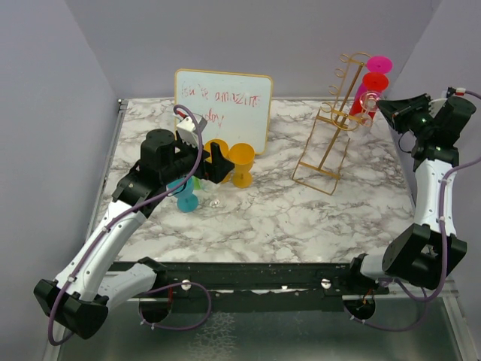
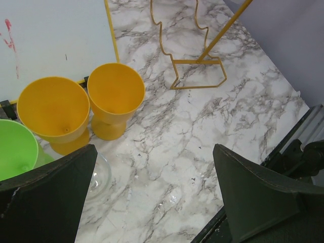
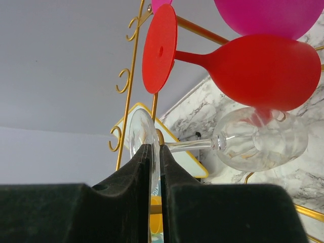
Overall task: Take the wine glass off the wine glass rack
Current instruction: Pick up the wine glass from the wine rack.
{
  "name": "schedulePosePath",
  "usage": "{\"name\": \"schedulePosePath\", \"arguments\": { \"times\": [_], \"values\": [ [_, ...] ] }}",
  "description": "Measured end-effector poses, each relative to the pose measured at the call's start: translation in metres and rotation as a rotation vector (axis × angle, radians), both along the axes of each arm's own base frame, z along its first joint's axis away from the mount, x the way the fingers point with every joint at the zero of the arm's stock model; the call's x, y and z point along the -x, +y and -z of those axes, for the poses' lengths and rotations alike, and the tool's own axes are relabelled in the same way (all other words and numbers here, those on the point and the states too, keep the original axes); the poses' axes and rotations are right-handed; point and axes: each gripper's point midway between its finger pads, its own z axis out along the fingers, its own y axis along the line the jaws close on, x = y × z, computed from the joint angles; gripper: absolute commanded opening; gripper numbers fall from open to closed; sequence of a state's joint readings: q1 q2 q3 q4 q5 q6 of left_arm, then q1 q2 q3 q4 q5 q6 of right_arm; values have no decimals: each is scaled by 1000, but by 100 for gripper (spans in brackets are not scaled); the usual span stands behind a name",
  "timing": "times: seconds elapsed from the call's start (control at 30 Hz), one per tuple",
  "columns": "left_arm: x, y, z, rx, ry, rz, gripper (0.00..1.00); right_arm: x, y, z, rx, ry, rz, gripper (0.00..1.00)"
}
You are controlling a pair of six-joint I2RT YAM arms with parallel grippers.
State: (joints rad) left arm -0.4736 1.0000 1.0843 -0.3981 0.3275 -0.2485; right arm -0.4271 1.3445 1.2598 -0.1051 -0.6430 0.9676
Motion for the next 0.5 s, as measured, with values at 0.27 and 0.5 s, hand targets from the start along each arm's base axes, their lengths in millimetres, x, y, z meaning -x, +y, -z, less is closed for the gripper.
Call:
{"name": "schedulePosePath", "arguments": {
  "times": [0.27, 0.5],
  "values": [
    [0, 0, 1, 0, 4, 0, 99, 4, -1, -5, -19, 9, 11, 1],
    [-1, 0, 1, 0, 5, -1, 99, 6, -2, -4, -68, 37, 29, 1]
  ]
}}
